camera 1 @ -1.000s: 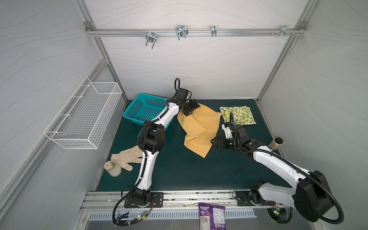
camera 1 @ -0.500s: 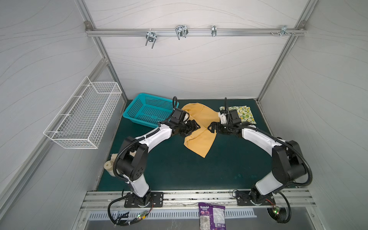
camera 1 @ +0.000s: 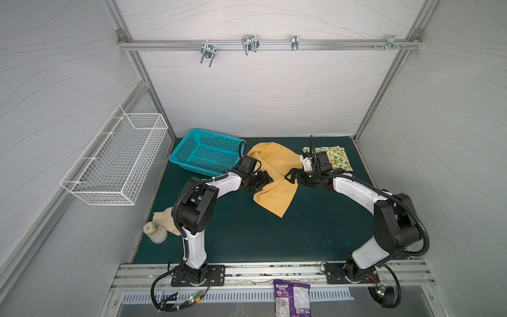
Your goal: Fold and stack the skirts
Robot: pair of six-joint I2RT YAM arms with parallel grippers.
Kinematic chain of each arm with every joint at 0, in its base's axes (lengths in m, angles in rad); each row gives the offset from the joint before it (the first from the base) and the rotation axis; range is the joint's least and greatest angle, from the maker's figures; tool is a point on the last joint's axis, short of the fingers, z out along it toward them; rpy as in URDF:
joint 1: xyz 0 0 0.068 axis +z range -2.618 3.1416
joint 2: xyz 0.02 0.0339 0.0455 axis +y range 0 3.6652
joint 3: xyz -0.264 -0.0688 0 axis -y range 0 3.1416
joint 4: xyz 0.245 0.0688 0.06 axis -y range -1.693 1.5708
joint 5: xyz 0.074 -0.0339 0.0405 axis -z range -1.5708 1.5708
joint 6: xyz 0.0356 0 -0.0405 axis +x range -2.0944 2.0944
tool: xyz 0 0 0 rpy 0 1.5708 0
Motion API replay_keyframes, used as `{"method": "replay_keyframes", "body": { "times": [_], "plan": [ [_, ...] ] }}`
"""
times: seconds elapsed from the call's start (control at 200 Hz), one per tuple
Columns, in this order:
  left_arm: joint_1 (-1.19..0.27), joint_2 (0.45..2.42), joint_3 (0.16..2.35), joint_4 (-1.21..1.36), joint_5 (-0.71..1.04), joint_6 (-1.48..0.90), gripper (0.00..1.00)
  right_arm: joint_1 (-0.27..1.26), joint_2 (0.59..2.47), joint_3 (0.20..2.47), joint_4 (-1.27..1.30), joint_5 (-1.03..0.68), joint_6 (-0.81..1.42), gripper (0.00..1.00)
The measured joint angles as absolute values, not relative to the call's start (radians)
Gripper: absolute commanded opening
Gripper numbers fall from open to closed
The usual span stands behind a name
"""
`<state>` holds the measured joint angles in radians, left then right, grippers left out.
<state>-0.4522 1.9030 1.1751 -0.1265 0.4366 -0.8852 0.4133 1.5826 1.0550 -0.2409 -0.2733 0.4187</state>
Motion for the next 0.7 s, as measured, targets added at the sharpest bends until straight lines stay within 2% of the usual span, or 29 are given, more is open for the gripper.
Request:
{"method": "replay_keyframes", "body": {
  "times": [0.265,0.345,0.55,0.57,0.62,0.635,0.7],
  "plan": [
    [-0.436,1.955,1.182,-0.084,0.449,-0.920,0.67,0.412,1.552,1.028,-0.236,-0.282,0.419,0.99],
    [-0.433,1.955,1.190,-0.079,0.449,-0.925,0.61,0.412,1.552,1.011,-0.236,-0.284,0.421,0.99],
    [-0.425,1.956,1.198,-0.051,0.451,-0.944,0.37,0.412,1.545,0.989,-0.233,-0.294,0.423,0.99],
    [-0.425,1.956,1.198,-0.050,0.452,-0.943,0.30,0.412,1.542,0.988,-0.233,-0.294,0.423,0.99],
    [-0.423,1.956,1.199,-0.049,0.454,-0.952,0.24,0.412,1.538,0.985,-0.230,-0.295,0.423,0.99],
    [-0.423,1.956,1.200,-0.051,0.456,-0.942,0.16,0.412,1.537,0.984,-0.229,-0.295,0.423,0.99],
    [-0.419,1.960,1.205,-0.055,0.460,-0.942,0.06,0.412,1.535,0.980,-0.223,-0.297,0.423,0.99]
  ]
}}
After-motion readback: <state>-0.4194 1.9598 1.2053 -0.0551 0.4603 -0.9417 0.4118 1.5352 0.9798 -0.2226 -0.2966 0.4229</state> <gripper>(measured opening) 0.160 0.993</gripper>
